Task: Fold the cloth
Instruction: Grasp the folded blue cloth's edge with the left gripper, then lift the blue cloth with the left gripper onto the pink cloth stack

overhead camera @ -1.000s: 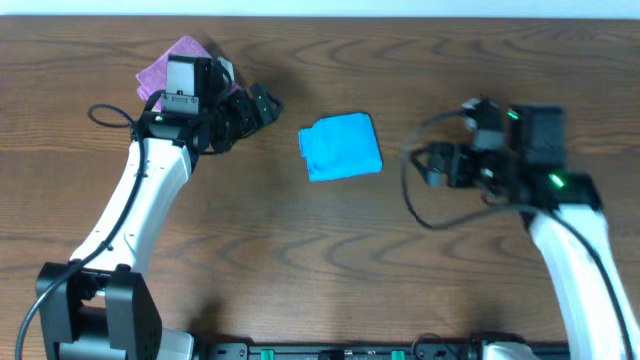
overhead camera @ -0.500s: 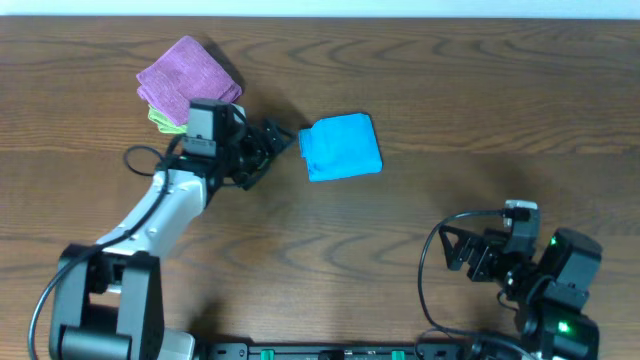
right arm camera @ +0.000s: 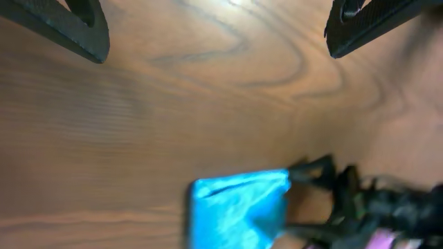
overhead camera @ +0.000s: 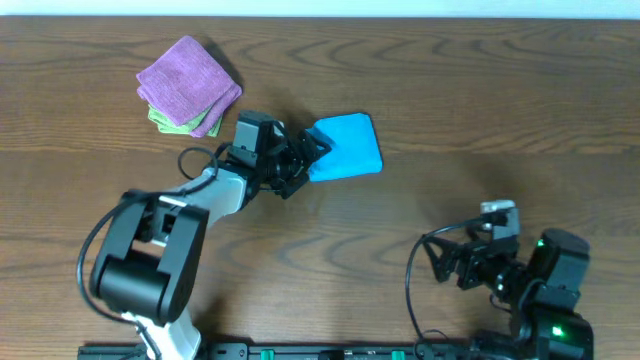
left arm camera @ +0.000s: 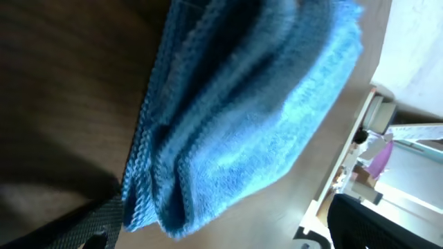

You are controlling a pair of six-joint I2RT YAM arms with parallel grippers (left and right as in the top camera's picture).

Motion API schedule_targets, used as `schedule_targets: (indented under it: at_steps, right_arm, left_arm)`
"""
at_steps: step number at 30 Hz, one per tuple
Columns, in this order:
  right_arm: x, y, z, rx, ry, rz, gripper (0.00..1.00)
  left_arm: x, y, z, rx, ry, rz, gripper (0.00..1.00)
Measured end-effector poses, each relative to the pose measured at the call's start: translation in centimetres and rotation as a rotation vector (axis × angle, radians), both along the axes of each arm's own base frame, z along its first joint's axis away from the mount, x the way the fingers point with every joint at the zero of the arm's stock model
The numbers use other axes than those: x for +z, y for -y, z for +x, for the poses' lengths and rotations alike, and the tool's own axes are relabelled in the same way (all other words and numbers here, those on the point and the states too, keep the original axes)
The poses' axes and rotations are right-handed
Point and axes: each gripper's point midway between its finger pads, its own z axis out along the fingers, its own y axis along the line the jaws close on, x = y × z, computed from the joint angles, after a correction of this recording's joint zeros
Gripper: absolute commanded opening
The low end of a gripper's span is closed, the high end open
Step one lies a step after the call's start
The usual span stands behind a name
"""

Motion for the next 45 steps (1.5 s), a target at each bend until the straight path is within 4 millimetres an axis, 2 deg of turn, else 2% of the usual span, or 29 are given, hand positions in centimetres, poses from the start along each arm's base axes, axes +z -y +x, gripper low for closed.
schedule_targets:
  at_steps: [5, 13, 15, 21, 26, 28, 29, 31, 34, 37, 42, 45]
  right_arm:
    - [-0.2, -1.2, -0.4, 0.083, 0.017, -0.05, 0.99]
    - [-0.4, -1.0, -0.3, 0.081, 0.021, -0.073, 0.99]
    - [-0.4, -1.0, -0.4, 0.081, 0.02, -0.075, 0.99]
    - [-0.5, -1.0, -0.4, 0.081, 0.017, -0.078, 0.99]
    - [-0.5, -0.9, -0.4, 0.079, 0.015, -0.08, 0.99]
    - [-0.5, -0.9, -0.4, 0.078, 0.015, -0.081, 0.99]
    - [-0.6, -0.9, -0.4, 0.078, 0.015, -0.08, 0.99]
    - [-0.5, -0.9, -0.4, 0.078, 0.015, -0.081, 0.99]
    - [-0.6, -0.9, -0.4, 0.079, 0.014, -0.08, 0.99]
    - [-0.6, -0.9, -0.4, 0.078, 0.014, -0.081, 0.99]
    - [-0.5, -0.9, -0.4, 0.078, 0.015, -0.081, 0.99]
    - [-0.5, -0.9, -0.4, 0.079, 0.015, -0.081, 0.99]
  left_arm:
    - [-0.1, 0.3, -0.1, 0.002, -0.02, -0.019, 0.95]
    - [-0.2, 0.3, -0.1, 0.017, -0.028, -0.013, 0.96]
    - [-0.3, 0.3, 0.0, 0.022, -0.026, -0.007, 1.0]
    - [-0.9, 0.2, 0.5, 0.036, -0.005, 0.018, 0.74]
    - [-1.7, 1.4, 1.1, -0.003, 0.041, -0.008, 0.52]
    - [-1.9, 2.0, 1.3, -0.016, 0.055, -0.022, 0.39]
    - [-2.2, 2.2, 1.3, -0.026, 0.063, -0.025, 0.25]
    - [-2.7, 2.4, 1.3, -0.028, 0.063, -0.023, 0.08]
    - [-3.2, 2.5, 1.2, -0.045, 0.084, -0.018, 0.06]
    - [-2.7, 2.8, 1.7, -0.056, 0.137, -0.038, 0.06]
    - [-0.5, 3.2, 3.0, -0.075, 0.196, -0.12, 0.06]
    - [2.5, 3.0, 5.7, -0.071, 0.236, -0.189, 0.06]
